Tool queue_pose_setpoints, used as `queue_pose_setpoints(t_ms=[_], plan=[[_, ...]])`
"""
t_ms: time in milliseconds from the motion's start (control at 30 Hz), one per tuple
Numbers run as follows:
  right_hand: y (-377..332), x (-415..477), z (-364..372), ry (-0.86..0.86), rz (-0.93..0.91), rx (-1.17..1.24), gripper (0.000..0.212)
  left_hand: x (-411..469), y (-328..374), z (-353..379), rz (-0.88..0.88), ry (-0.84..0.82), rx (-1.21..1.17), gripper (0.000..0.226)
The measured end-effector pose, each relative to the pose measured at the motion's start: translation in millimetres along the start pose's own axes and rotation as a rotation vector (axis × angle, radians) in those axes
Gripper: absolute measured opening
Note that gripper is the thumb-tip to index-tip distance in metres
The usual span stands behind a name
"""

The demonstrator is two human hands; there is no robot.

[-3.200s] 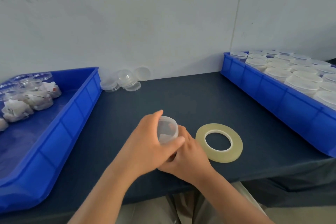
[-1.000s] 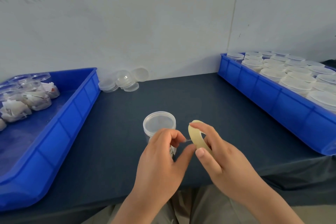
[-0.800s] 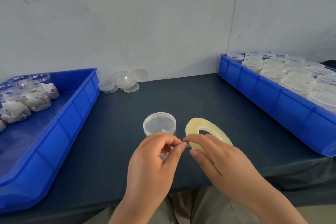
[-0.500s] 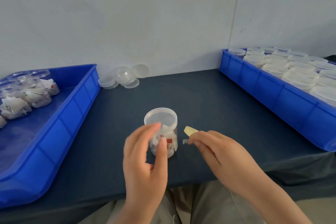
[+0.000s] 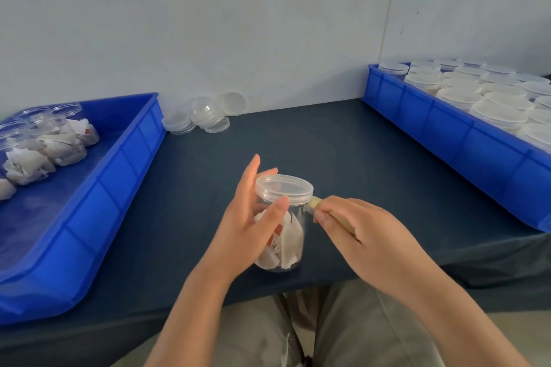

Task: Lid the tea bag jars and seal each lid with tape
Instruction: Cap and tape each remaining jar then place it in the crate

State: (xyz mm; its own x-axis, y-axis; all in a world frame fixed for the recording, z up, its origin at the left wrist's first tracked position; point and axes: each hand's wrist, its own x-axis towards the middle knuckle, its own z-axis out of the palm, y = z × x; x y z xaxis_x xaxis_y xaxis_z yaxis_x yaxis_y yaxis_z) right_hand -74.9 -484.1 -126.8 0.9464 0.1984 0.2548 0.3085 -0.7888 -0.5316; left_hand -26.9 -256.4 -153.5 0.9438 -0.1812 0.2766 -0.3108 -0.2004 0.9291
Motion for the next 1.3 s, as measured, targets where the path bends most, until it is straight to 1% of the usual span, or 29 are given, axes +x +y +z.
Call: queue_pose_setpoints(t_ms=[100, 233, 300, 333, 400, 467, 533, 633, 700, 800, 933, 1033, 1133, 1233, 1300], plan=[[-1.7, 0.1, -0.9, 0.004, 0.0, -0.013, 0.038, -4.1, 3.6, 6.5, 0.017, 0.009, 0.022, 0.059], [-2.7, -1.4, -1.0, -0.005, 0.01, -0.049, 0.032, -5.1, 4.5, 10.9, 0.071, 0.066, 0.123, 0.055], [-2.9, -1.5, -0.9, 0.0, 0.014, -0.054, 0.031, -6.2, 5.3, 14.6, 0.079, 0.071, 0.133, 0.057], [-3.3, -1.3, -1.0, 0.007, 0.015, -0.052, 0.029, -6.8, 6.1, 16.6, 0.082, 0.079, 0.151, 0.061], [-4.0, -1.1, -1.5, 0.016, 0.012, -0.051, 0.026, -7.3, 8.6, 20.2, 0.095, 0.105, 0.23, 0.078], [-4.4, -1.2, -1.6, 0.016, 0.007, -0.065, 0.023, -6.1, 9.6, 22.9, 0.12, 0.139, 0.296, 0.085], [-4.0, -1.1, -1.7, 0.012, 0.01, -0.079, 0.022, -5.0, 10.1, 25.2, 0.142, 0.169, 0.317, 0.085], [-4.1, -0.5, -1.8, 0.006, 0.018, -0.09, 0.025, -4.4, 10.0, 27.3, 0.174, 0.197, 0.332, 0.076], [-4.0, -0.3, -2.0, 0.007, 0.019, -0.091, 0.028, -4.3, 9.5, 26.7, 0.187, 0.199, 0.343, 0.073], [-3.2, -1.1, -1.6, 0.017, 0.01, -0.092, 0.03, -3.2, 7.2, 23.0, 0.188, 0.18, 0.361, 0.074], [-1.6, -0.7, -2.0, 0.023, 0.0, -0.08, 0.029, 0.8, 3.3, 15.9, 0.172, 0.131, 0.322, 0.071], [0.7, -0.4, -4.7, 0.012, -0.027, -0.094, 0.034, 4.8, 0.7, 9.1, 0.123, 0.088, 0.231, 0.061], [3.7, -1.0, -7.7, -0.011, -0.044, -0.097, 0.043, 8.0, 1.7, 3.9, 0.106, 0.032, 0.181, 0.056], [8.7, -1.1, -8.2, -0.038, -0.045, -0.07, 0.042, 9.8, 2.2, 1.6, 0.09, -0.004, 0.129, 0.052], [14.0, -0.2, -8.8, -0.039, -0.029, -0.047, 0.043, 10.4, 3.2, -0.5, 0.062, 0.003, 0.095, 0.05]])
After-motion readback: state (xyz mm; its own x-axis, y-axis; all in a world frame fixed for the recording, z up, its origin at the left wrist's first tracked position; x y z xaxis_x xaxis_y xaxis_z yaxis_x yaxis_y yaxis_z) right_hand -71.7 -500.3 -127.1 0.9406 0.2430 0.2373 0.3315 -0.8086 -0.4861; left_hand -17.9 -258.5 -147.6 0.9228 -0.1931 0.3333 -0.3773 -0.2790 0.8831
